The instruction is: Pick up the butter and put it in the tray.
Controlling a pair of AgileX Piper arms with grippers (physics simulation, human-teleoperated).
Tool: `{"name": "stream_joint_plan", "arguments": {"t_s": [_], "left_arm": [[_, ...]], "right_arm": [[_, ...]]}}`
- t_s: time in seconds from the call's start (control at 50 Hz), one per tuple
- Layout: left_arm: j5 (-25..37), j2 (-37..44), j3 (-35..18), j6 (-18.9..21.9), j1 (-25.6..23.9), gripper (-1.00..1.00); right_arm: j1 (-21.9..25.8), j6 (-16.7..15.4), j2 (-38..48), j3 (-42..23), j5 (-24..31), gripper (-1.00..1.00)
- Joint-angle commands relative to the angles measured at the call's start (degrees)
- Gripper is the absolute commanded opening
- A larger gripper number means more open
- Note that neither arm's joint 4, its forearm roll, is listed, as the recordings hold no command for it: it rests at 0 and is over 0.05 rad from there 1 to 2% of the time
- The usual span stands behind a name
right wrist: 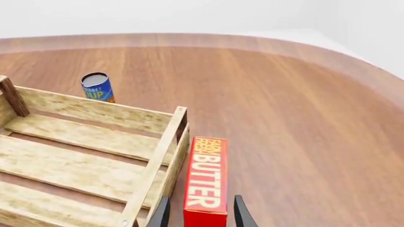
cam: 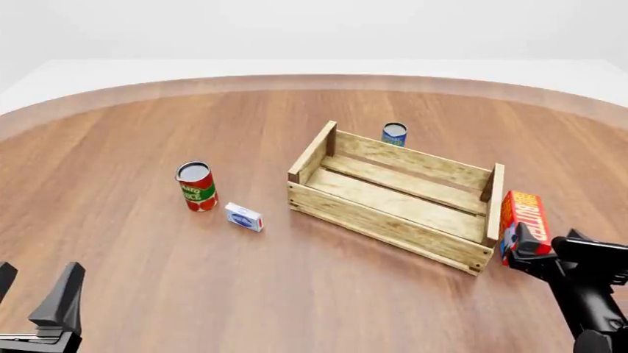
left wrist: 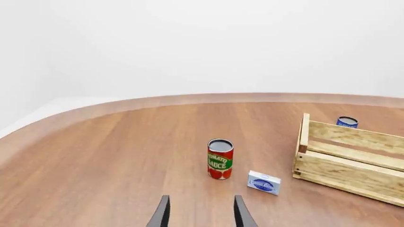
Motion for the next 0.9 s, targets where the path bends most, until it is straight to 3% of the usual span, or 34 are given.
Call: {"name": "stream_joint_plan", "arguments": {"t_s": [0.02,0.9], "left_arm": [[0.0,0.0,0.0,0.0,0.0,1.00],[0.0,0.0,0.0,0.0,0.0,1.00]], "right_arm": [[-0.1,0.1,2.6,-1.6,0.0,1.00],[-0.8,0.7,11.6,-5.7,0.0,1.00]]}}
